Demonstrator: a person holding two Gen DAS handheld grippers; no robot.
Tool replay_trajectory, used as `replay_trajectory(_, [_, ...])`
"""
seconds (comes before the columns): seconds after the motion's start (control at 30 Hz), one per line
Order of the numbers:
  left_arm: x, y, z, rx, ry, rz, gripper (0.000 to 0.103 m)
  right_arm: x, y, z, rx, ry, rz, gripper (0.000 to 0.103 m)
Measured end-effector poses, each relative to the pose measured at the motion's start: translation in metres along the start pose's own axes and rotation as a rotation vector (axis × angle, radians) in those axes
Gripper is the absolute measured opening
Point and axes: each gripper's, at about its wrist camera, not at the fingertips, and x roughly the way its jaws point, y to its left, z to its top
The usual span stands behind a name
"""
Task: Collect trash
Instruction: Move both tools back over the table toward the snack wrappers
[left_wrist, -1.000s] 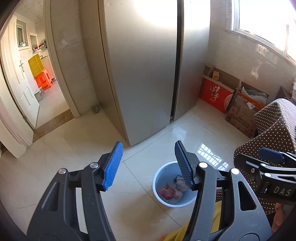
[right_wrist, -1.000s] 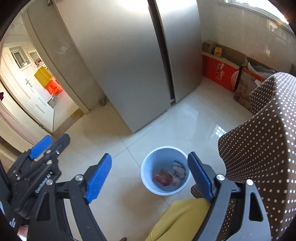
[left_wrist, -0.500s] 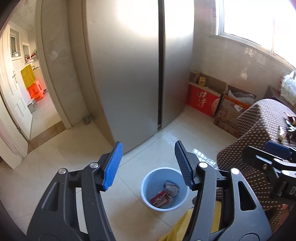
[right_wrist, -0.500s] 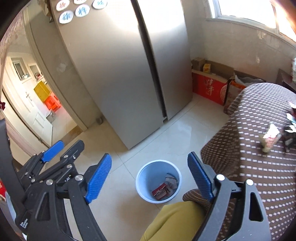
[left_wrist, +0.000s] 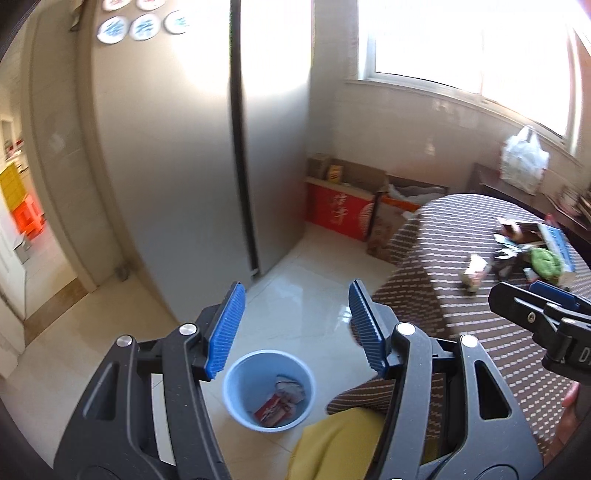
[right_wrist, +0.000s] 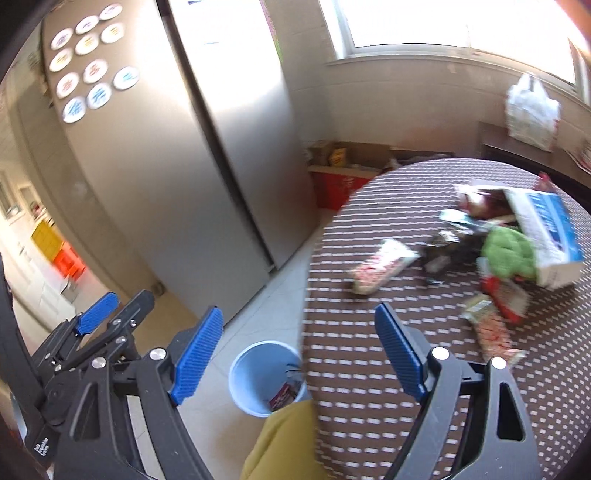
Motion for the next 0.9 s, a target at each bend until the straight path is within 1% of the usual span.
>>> replay_trajectory(0.13, [-0.001,-0.033,0.004,0.039,-0.003,-0.060,0.058,-0.014,-0.036,-0.003,0.049,-0.016,-0.057,0.083])
replay_trajectory(0.2, [0.001,-0.043,0.006,0.054,-0.004,-0.081,0.058,-0.018,-0.050,-0.004,0.070,-0.017,-0.076,0.083])
replay_trajectory(0.3, [0.003,-0.063,0.007,0.074,0.008,-0.128,0.059,-0.023,-0.072,-0.006,0.092,-0.018,-0.132,0.083])
replay_trajectory(0.43, [0.006,-0.089,0.005,0.110,0.017,-0.162,0.059,-0.026,-0.099,-0.011,0.119,-0.002,-0.192,0.083])
replay_trajectory(0.5, [0.008,-0.099,0.005,0.119,0.024,-0.175,0.059,-0.024,-0.109,-0.012,0.130,0.011,-0.213,0.083])
replay_trajectory(0.57, [0.011,-0.108,0.004,0.128,0.037,-0.192,0.063,-0.020,-0.118,-0.014,0.131,0.056,-0.246,0.083])
replay_trajectory(0.63, [0.013,-0.114,0.004,0.140,0.042,-0.202,0.065,-0.015,-0.127,-0.017,0.143,0.091,-0.227,0.082])
replay_trajectory(0.7, [0.013,-0.119,0.004,0.151,0.040,-0.207,0.067,-0.012,-0.131,-0.020,0.146,0.113,-0.235,0.082])
replay_trajectory(0.73, [0.014,-0.121,0.003,0.157,0.041,-0.210,0.067,-0.011,-0.133,-0.020,0.140,0.116,-0.241,0.079])
replay_trajectory(0.77, [0.015,-0.124,0.003,0.161,0.041,-0.213,0.068,-0.010,-0.132,-0.021,0.133,0.122,-0.245,0.069])
replay_trajectory(0.8, [0.016,-0.126,0.002,0.165,0.042,-0.218,0.069,-0.008,-0.133,-0.021,0.130,0.132,-0.244,0.063])
replay_trajectory(0.87, [0.017,-0.129,0.001,0.173,0.045,-0.222,0.073,-0.001,-0.136,-0.021,0.133,0.157,-0.230,0.060])
replay_trajectory(0.9, [0.019,-0.131,0.001,0.174,0.047,-0.222,0.074,0.002,-0.137,-0.022,0.134,0.167,-0.232,0.054])
